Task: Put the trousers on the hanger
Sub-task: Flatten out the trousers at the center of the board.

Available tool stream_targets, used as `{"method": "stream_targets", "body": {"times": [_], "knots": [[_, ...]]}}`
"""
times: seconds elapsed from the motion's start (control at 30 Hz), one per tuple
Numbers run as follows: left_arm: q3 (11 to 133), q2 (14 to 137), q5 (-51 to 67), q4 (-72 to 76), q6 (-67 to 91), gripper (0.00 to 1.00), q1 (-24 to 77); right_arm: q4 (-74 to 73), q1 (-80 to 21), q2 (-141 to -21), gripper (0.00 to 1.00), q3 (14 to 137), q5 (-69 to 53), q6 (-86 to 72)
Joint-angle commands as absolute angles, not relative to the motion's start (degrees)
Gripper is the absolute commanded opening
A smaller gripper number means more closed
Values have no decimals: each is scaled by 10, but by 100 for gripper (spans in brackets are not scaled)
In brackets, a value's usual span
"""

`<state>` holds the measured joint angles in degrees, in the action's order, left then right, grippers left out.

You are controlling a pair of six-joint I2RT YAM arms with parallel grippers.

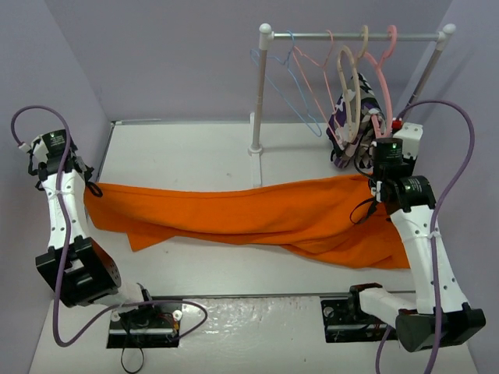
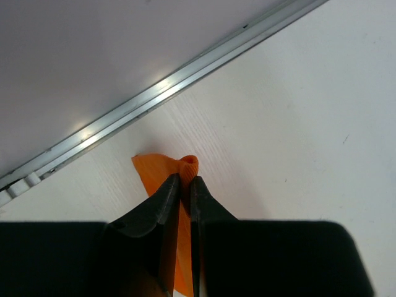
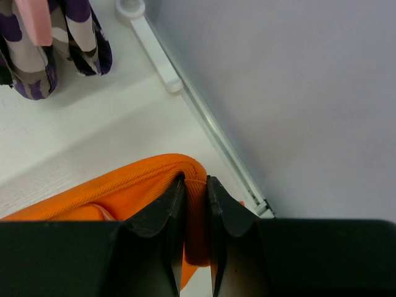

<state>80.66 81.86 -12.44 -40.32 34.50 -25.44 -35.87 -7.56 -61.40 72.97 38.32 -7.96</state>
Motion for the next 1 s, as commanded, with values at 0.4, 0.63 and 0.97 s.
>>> {"method": "stream_targets", "body": {"times": [0.4, 0.63, 0.97], "knots": [[874, 967, -122, -279, 357, 0, -228, -191, 129, -839, 0, 799, 205, -145], [919, 1034, -114, -244, 352, 0, -199, -99, 194, -905, 0, 804, 121, -122], [1028, 1157, -95, -220, 359, 0, -162, -63, 210, -1017, 0, 886, 47, -91]]}}
